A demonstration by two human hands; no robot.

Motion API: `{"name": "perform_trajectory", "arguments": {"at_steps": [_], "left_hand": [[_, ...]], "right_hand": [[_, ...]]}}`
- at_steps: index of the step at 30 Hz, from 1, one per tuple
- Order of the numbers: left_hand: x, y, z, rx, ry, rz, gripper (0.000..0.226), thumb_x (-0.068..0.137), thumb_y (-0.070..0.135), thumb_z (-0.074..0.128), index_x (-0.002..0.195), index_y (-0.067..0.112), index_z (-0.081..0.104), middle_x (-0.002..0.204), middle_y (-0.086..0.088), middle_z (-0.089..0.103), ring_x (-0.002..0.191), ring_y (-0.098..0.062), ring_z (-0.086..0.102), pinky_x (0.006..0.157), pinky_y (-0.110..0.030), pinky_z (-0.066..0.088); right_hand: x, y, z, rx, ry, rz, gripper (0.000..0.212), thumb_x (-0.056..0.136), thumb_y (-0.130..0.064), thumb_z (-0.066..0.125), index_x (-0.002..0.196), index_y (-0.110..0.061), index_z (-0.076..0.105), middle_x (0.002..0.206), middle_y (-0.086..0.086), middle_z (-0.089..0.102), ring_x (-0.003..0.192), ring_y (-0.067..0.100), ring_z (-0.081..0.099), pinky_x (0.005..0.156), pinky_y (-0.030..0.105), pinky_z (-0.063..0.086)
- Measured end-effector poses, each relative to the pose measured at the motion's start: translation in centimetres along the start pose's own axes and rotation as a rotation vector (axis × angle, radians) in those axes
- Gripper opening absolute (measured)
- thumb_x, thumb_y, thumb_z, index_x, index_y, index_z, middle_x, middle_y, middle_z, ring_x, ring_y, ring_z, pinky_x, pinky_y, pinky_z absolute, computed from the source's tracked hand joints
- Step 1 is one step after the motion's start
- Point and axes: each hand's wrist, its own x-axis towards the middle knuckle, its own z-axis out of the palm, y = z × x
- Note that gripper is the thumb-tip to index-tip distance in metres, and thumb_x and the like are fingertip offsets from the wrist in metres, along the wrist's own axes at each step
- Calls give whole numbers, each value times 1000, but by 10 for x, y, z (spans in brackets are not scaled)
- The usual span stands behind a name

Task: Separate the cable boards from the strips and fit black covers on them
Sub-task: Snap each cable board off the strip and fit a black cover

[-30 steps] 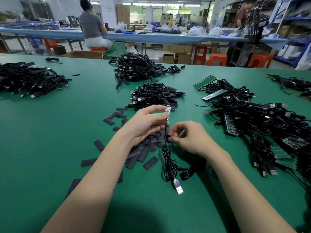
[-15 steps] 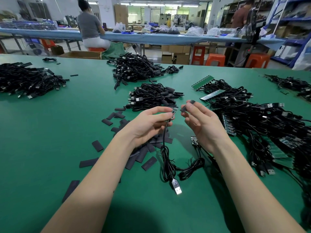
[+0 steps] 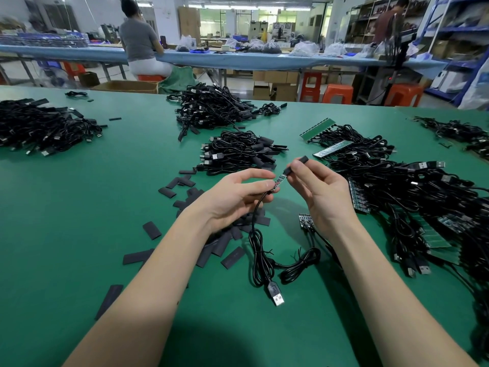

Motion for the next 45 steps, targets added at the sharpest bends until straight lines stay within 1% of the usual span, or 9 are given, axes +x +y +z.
{"name": "perform_trajectory", "arguments": {"at_steps": [6, 12, 16, 23, 27, 31, 39, 43, 45], "left_hand": [[-2, 1, -3, 34, -7, 21, 27, 90, 8, 69, 116, 13, 66, 94, -5, 77, 74, -12, 67, 73, -22, 51], [-4, 3, -5, 34, -10, 35, 27, 91, 2, 66, 117, 11, 65, 93, -9, 73, 72, -13, 64, 66, -19, 51], [-6, 5, -5, 55, -51, 27, 28, 92, 2, 65, 118, 10, 65, 93, -8, 73, 73, -12, 64, 65, -17, 52], [-7, 5, -5, 40, -40, 26, 29, 91, 1, 66, 120, 8, 64, 94, -9, 73, 72, -12, 63, 65, -17, 52], [-7, 4, -4, 38, -46, 43, 29, 92, 1, 65, 121, 6, 64, 89, -7, 72, 71, -12, 63, 64, -17, 52], [-7, 4, -5, 30, -39, 51, 28, 91, 0, 65, 118, 8, 64, 86, -6, 70, 70, -12, 62, 65, -17, 52], [-5, 0, -4, 29, -47, 41, 22, 92, 5, 67, 114, 9, 67, 88, -5, 71, 76, -13, 63, 70, -19, 53], [-4, 1, -3, 265, 27, 148, 17, 89, 17, 75, 104, 14, 66, 92, -2, 75, 83, -12, 69, 72, -16, 52], [-3, 1, -3, 376, 33, 231, 18, 85, 15, 79, 98, 15, 66, 93, 0, 75, 89, -9, 70, 77, -15, 52]], "right_hand": [[-1, 0, -3, -27, -17, 31, 24, 70, -18, 81, 90, -7, 74, 81, 1, 75, 74, 10, 69, 76, 19, 56], [-5, -10, -7, -8, -120, 170, 6, 71, -16, 79, 77, -16, 80, 86, 2, 74, 77, 9, 69, 74, 16, 55], [-8, -13, -6, 7, -188, 133, 11, 70, -16, 79, 80, -20, 80, 89, 3, 75, 82, 10, 71, 78, 18, 55], [-10, -16, -11, -31, -278, 127, 9, 77, -13, 76, 82, -21, 78, 90, 2, 75, 86, 11, 70, 83, 20, 54], [-10, -17, -12, -44, -285, 92, 14, 73, -17, 83, 86, -20, 77, 92, 5, 74, 86, 14, 70, 85, 21, 55], [-11, -19, -14, -51, -350, 139, 19, 69, -17, 88, 84, -23, 78, 92, 1, 76, 88, 11, 71, 83, 20, 55], [-13, -10, -7, -160, -326, 81, 20, 67, -25, 85, 85, -22, 77, 91, 11, 74, 82, 18, 70, 81, 25, 56], [-9, -7, -7, -97, -198, 98, 6, 73, -16, 79, 79, -18, 78, 83, 9, 73, 72, 13, 67, 72, 20, 56], [-8, -8, -8, -45, -161, 146, 7, 74, -14, 77, 80, -15, 79, 84, 8, 74, 71, 12, 68, 72, 18, 56]]}}
